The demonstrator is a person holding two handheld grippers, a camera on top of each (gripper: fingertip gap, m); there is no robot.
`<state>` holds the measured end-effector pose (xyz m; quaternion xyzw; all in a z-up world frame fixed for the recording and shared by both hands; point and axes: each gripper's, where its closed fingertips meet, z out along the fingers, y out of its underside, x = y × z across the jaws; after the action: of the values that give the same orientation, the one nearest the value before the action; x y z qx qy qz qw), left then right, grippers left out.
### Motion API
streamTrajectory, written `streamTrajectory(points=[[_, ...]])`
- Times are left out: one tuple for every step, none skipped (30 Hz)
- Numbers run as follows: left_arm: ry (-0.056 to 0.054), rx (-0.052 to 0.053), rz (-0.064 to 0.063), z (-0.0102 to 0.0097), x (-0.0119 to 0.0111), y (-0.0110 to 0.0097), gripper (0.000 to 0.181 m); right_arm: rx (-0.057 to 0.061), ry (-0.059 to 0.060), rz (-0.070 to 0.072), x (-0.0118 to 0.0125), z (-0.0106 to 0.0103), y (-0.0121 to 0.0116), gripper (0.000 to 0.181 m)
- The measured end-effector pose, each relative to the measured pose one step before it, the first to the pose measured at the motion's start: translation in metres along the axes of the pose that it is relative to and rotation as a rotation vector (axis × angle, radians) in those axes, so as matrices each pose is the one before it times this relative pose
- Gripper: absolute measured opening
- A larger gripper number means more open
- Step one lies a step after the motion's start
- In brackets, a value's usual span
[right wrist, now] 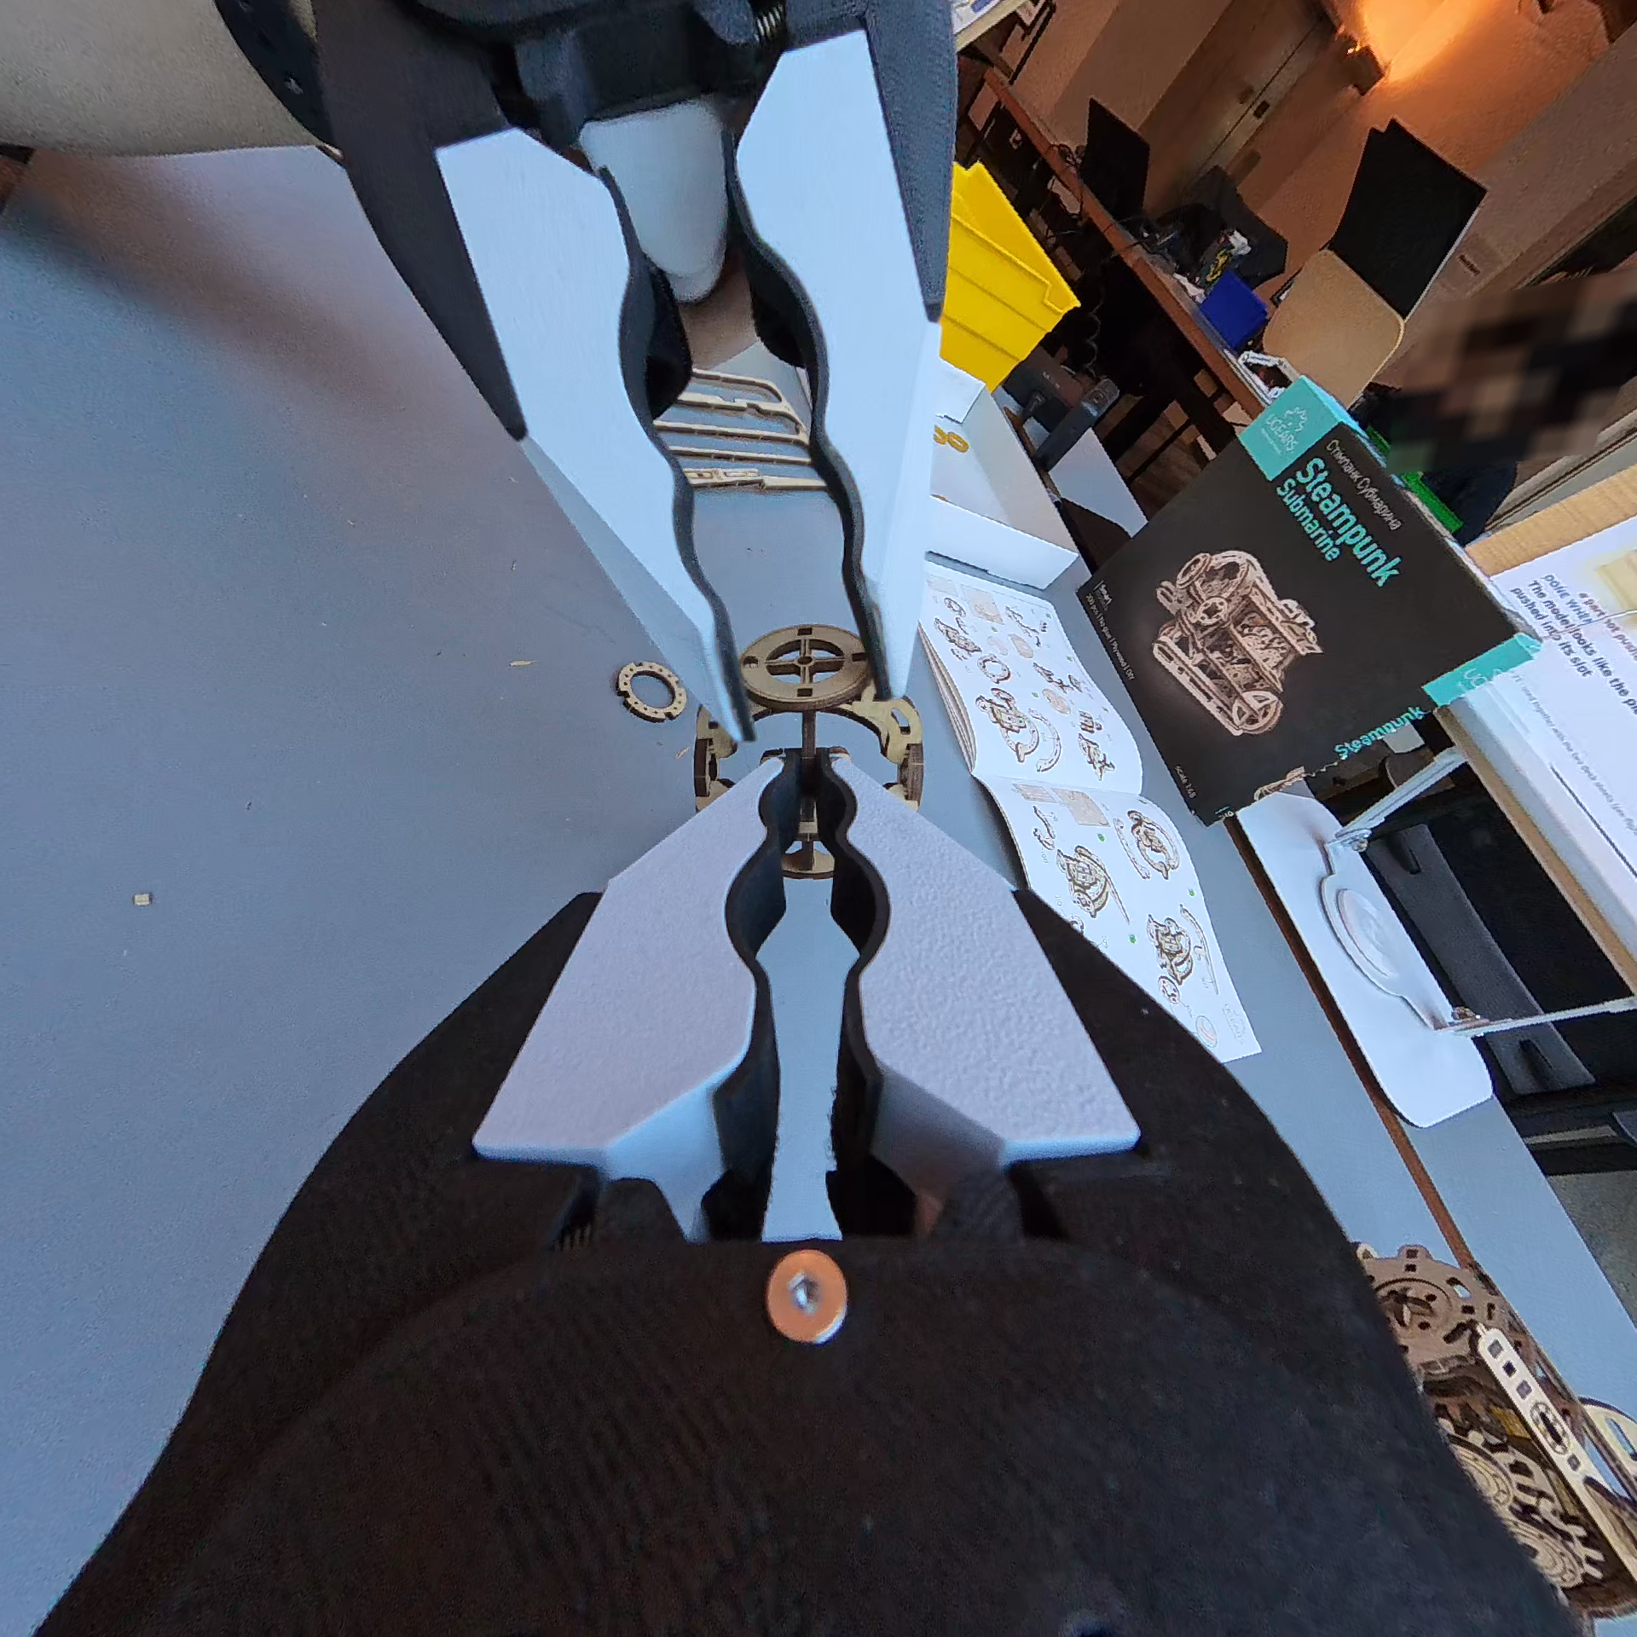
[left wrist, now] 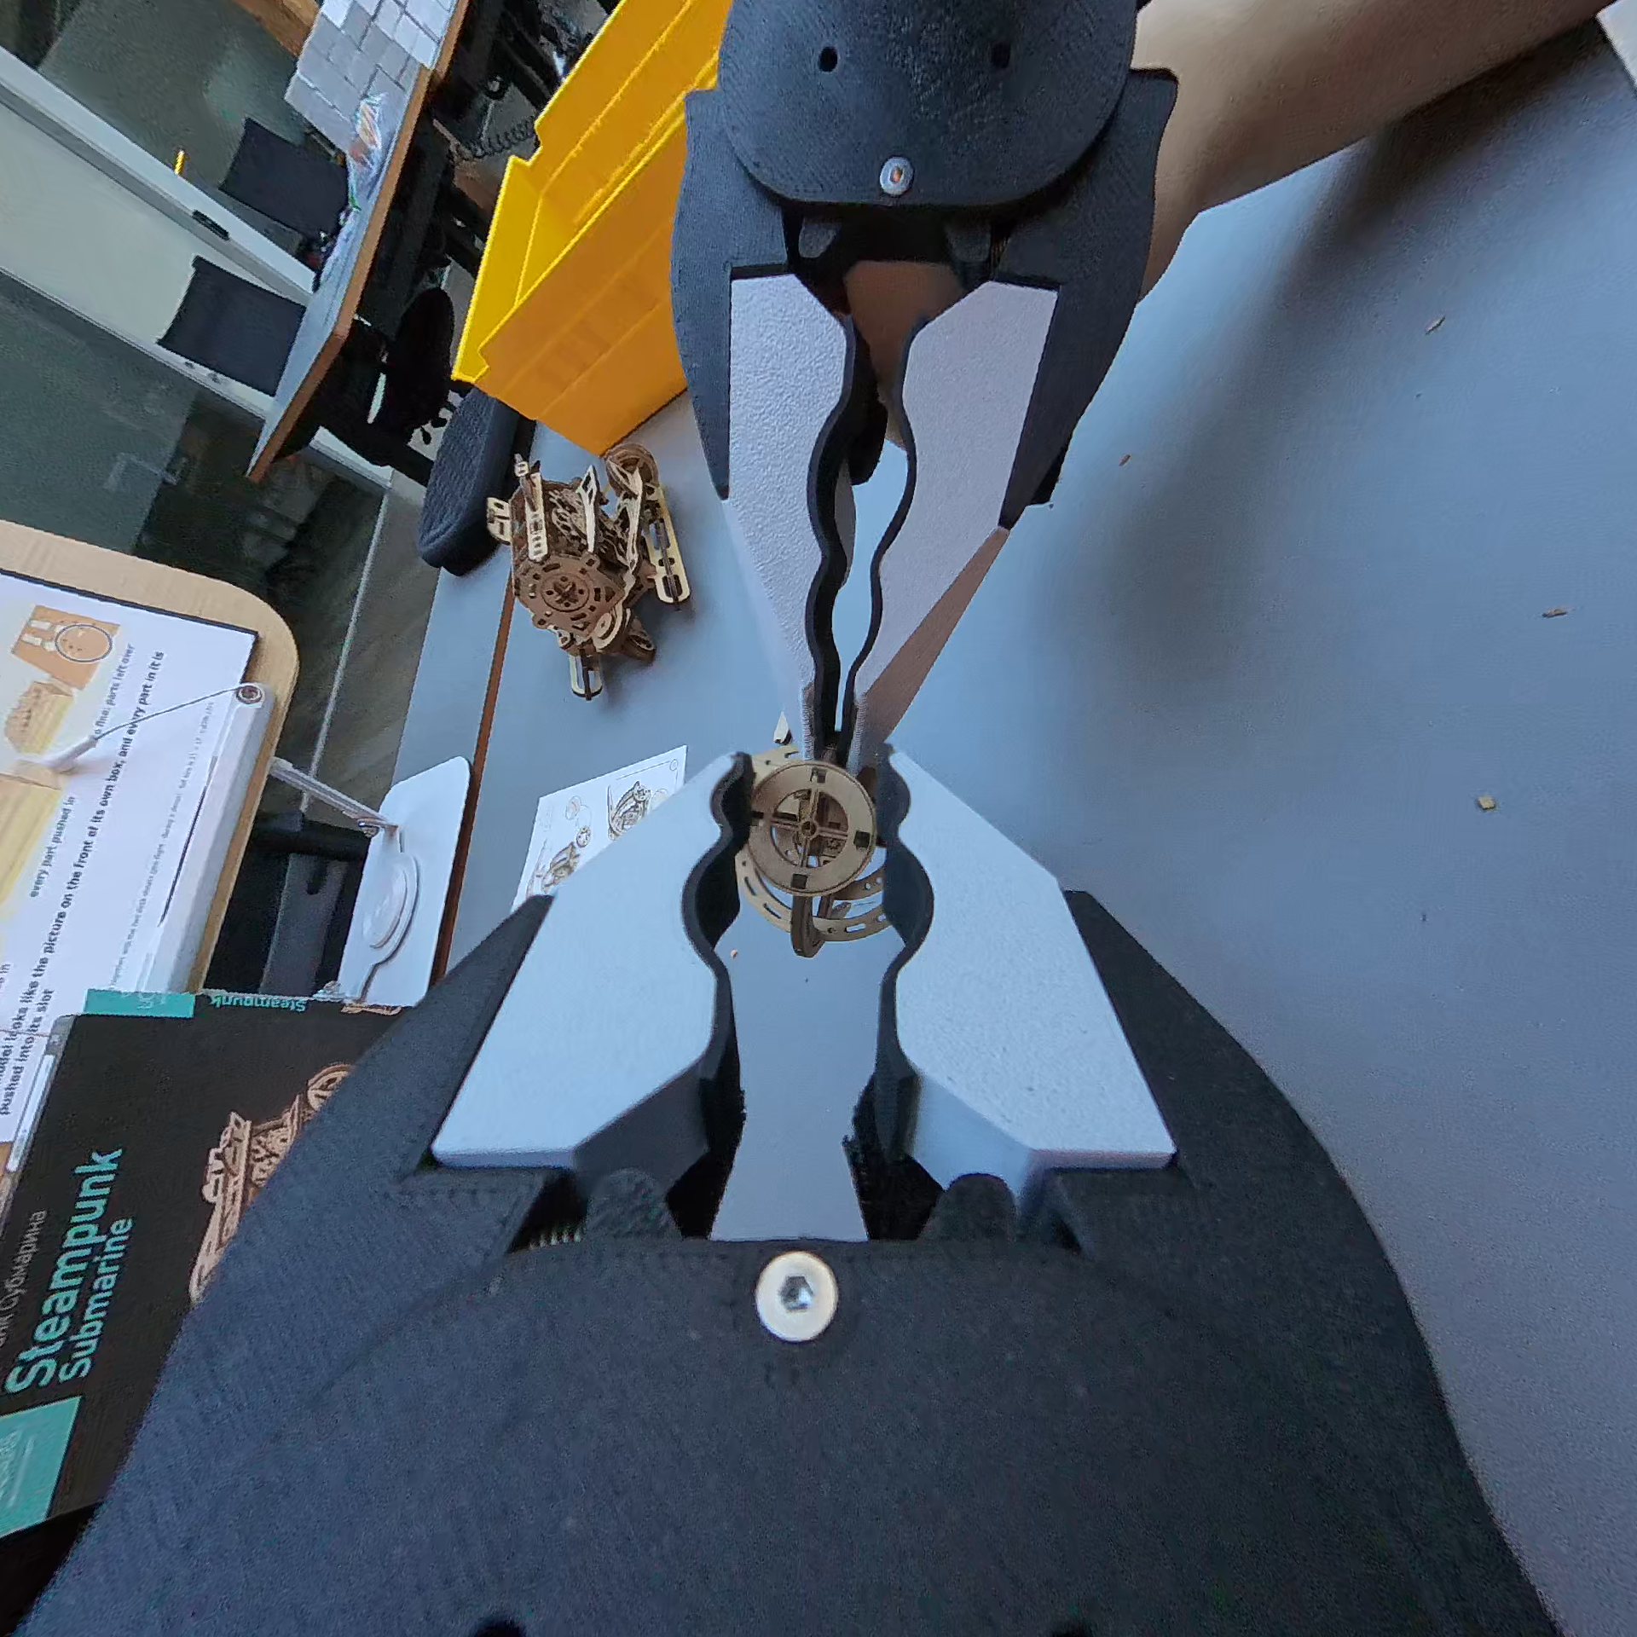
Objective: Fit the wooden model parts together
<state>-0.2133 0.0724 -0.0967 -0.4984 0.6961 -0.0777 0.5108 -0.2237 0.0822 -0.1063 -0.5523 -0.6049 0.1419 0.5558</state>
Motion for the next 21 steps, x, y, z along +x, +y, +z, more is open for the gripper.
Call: streamTrajectory(points=[[-0.005, -0.005, 0.0074, 0.00069, -0.00033, 0.00125, 0.025, -0.0017, -0.0011, -0.0036, -0.0005, 0.00022, 0.00007, 0.0], [0.0018, -0.0029, 0.0026, 0.00045, 0.0005, 0.00093, 0.024, -0.006, 0.0008, -0.0037, -0.00021, 0.00037, 0.00062, 0.0], [0.0017, -0.0013, -0.0019, 0.00033, 0.00018, 0.00054, 0.024, -0.0038, 0.0024, -0.0067, -0.00017, 0.00025, 0.00042, 0.0], [0.0023, -0.0006, -0.0034, 0.00018, 0.0003, 0.00051, 0.024, -0.0034, 0.0013, -0.0056, -0.0003, 0.00032, 0.00039, 0.0], [0.0019, 0.0009, -0.0039, 0.00011, 0.00015, 0.00024, 0.024, -0.0027, 0.001, -0.0051, -0.00033, 0.00017, 0.00015, 0.0], [-0.001, 0.0036, -0.0031, -0.00015, -0.00022, -0.00004, 0.023, 0.0005, 0.0023, -0.0034, 0.00016, -0.00003, -0.0002, 0.0], [-0.0032, 0.0066, -0.0032, -0.00048, -0.00057, -0.0005, 0.023, 0.0066, 0.0039, -0.0008, 0.0004, -0.00038, -0.00081, 0.0], [-0.0019, 0.0092, -0.0052, -0.00093, -0.0004, -0.00122, 0.023, 0.0103, -0.0004, -0.0003, 0.00007, -0.00056, -0.00119, 0.0], [-0.001, 0.0101, -0.0074, -0.00108, -0.00035, -0.00132, 0.023, 0.0116, -0.0023, 0.003, 0.00002, -0.00063, -0.00164, 0.0], [-0.0012, 0.0118, -0.008, -0.00137, -0.00045, -0.00164, 0.023, 0.0138, -0.0021, 0.0032, 0.00005, -0.00086, -0.00181, 0.0], [-0.0001, 0.0112, -0.0073, -0.00137, -0.00029, -0.00152, 0.023, 0.0124, -0.0041, 0.0022, -0.00034, -0.00083, -0.00194, 0.0], [-0.0012, 0.0074, -0.0069, -0.00118, -0.00043, -0.0009, 0.023, 0.008, -0.002, 0.0023, -0.00014, -0.00047, -0.0014, 0.0], [-0.0016, 0.0054, -0.005, -0.00099, -0.00034, -0.00065, 0.023, 0.0061, 0.0017, -0.0017, 0.00016, -0.00029, -0.00121, 0.0], [0.0001, 0.0048, -0.0028, -0.00085, 0.00017, -0.00064, 0.023, 0.0051, 0.0005, -0.0036, -0.00031, -0.00007, -0.00097, 0.0], [0.0009, 0.0026, -0.0014, -0.00068, 0.00019, -0.00038, 0.023, 0.0051, -0.0014, -0.001, -0.00047, -0.00011, -0.00077, 0.0], [-0.0001, 0.0008, -0.0009, -0.00059, 0.00022, -0.00016, 0.023, 0.0045, -0.0019, 0.0046, -0.0003, 0.00011, -0.00049, 0.0], [-0.0019, 0.0014, -0.0005, -0.00042, -0.00011, -0.00043, 0.023, 0.0058, 0.0002, -0.0001, -0.00002, -0.00011, -0.00067, 0.0], [-0.0021, 0.0011, -0.0002, -0.00036, -0.00001, -0.00042, 0.023, 0.0053, 0.0005, -0.005, 0.00002, -0.00021, -0.00056, 0.0], [-0.0017, -0.0001, -0.0007, -0.00028, 0.00006, -0.00019, 0.023, 0.0025, 0.0018, -0.003, -0.00001, -0.00015, -0.0003, 0.0], [-0.0017, 0.0012, -0.0028, -0.00025, -0.00029, -0.00032, 0.023, 0.0023, 0.0047, -0.0074, 0.0002, -0.00017, -0.0005, 0.0], [-0.0008, 0.0028, -0.0028, -0.00038, -0.00016, -0.00056, 0.023, 0.0026, 0.0056, -0.0101, 0.00015, -0.0003, -0.00063, 0.0]])
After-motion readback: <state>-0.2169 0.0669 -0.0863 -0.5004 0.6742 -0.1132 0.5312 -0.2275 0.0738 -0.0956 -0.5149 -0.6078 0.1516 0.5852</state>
